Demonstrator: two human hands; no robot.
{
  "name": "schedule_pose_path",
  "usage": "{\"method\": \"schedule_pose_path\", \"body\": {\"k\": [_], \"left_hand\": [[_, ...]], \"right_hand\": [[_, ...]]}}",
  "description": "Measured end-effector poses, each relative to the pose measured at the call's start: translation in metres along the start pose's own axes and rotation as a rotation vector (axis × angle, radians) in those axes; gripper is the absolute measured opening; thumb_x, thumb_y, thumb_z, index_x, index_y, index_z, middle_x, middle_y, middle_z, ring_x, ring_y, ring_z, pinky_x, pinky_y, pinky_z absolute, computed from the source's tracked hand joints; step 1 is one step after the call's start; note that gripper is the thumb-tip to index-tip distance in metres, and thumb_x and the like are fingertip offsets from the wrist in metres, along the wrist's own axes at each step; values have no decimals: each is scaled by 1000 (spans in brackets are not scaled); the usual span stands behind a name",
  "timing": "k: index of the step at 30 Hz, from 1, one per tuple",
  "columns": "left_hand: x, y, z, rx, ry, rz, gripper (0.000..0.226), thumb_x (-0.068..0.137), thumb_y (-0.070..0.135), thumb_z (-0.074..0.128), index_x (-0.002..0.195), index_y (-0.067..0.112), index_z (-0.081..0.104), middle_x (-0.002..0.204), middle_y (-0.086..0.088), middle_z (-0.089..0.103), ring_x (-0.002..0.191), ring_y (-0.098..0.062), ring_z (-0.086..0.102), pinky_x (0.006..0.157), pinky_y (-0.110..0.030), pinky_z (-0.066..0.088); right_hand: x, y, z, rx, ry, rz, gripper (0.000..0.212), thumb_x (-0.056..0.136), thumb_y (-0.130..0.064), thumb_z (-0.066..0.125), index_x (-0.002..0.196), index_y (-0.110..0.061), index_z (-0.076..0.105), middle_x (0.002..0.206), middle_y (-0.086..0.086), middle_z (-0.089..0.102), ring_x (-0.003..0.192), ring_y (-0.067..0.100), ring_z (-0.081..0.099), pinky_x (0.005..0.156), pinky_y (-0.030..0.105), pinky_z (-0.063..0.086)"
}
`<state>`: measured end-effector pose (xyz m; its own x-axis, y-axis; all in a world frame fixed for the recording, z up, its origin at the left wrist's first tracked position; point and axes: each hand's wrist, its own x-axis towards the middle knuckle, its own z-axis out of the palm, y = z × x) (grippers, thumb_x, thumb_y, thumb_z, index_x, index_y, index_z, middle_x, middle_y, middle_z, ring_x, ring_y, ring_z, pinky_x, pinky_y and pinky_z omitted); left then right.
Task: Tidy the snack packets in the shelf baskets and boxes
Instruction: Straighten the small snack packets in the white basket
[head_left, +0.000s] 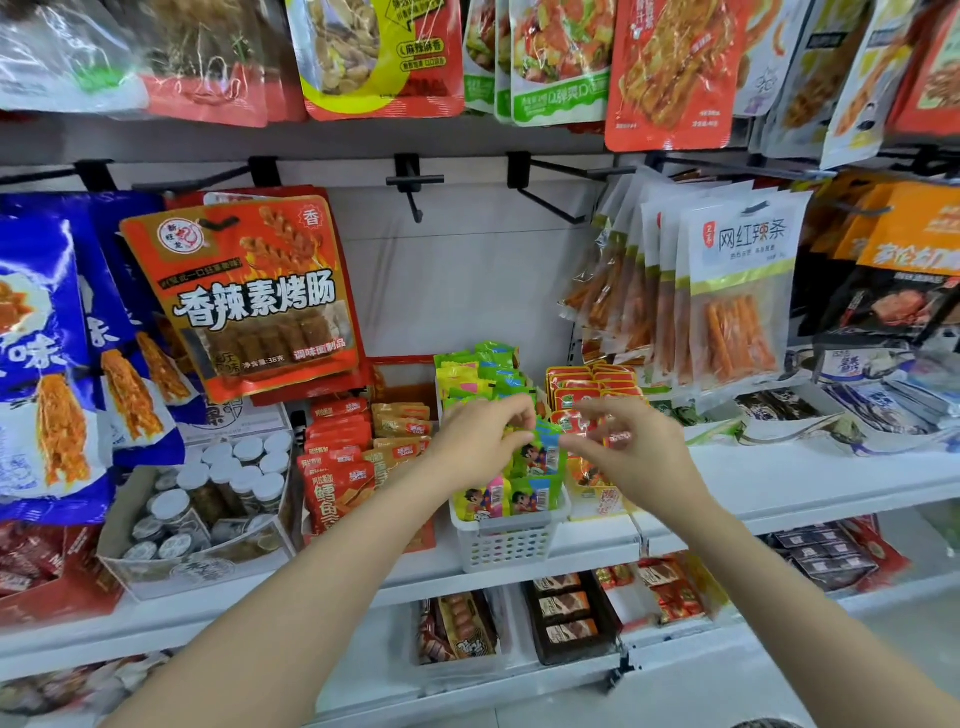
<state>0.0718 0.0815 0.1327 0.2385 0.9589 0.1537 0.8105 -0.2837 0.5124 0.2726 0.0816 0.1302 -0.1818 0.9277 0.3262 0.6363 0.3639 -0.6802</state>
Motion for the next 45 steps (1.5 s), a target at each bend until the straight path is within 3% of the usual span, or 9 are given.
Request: {"method": "schedule_pose_path", "body": {"k": [5,8,11,15,24,30,33,41,45], "left_hand": [[-4,27,-23,-297,173,124,12,95,16,62,88,24,54,83,9,70,79,-13,67,76,-35,53],[-12,36,-30,-750,229,49,9,94,19,65,97,25,59,77,9,72,74,-6,65,74,-22,52],[-33,32,-24,-1082,91,-102,33,86,38,64,114,21,63,87,4,72,84,-10,64,80,-25,54],[-67,23,8,-1336,-68,-118,34,80,16,69,114,12,64,107,-16,71,98,-27,67,95,-41,54],[-85,27,23,-1749,-2,-310,24,86,15,62,105,2,70,104,-18,73,87,-20,72,72,-24,58],[-87,34,19,-1978,-246,-401,50,97,36,48,129,-1,60,134,-26,57,117,-38,62,88,-47,56],[-87,40,17,-2121,-300,-409,48,98,28,49,128,-7,58,134,-30,55,108,-36,66,85,-41,59],[-87,40,34,-1576,77,-321,35,70,8,76,105,11,72,107,-11,70,99,-23,65,95,-29,53],[-90,40,41,-1273,265,-285,37,78,-3,76,107,19,71,101,-2,76,97,-20,69,85,-23,54]], "right_hand": [[11,-28,-27,241,-105,-5,15,84,-22,74,97,-15,76,90,-3,75,82,11,71,78,36,60],[20,-48,-50,331,31,-57,6,82,-15,74,88,-11,74,80,4,76,70,11,72,62,24,59],[32,-61,-77,437,123,-8,3,83,-16,75,82,-18,72,75,3,75,66,9,71,58,20,57],[40,-57,-86,341,137,97,6,82,-21,78,80,-18,73,76,6,75,68,17,73,63,29,60],[42,-43,-77,367,183,287,11,80,-15,79,71,-13,73,67,5,74,60,17,72,60,27,60],[41,-47,-70,510,127,268,8,85,-13,74,78,-10,70,71,5,73,62,13,70,55,20,55],[37,-47,-67,627,95,186,7,88,-16,70,82,-12,68,74,2,72,66,11,67,59,21,55],[28,-40,-69,797,-201,345,53,87,-60,50,116,-19,68,102,1,74,90,18,73,70,28,58],[22,-37,-62,667,-184,231,44,80,-35,74,119,-17,65,105,6,74,93,19,73,69,26,59]]}}
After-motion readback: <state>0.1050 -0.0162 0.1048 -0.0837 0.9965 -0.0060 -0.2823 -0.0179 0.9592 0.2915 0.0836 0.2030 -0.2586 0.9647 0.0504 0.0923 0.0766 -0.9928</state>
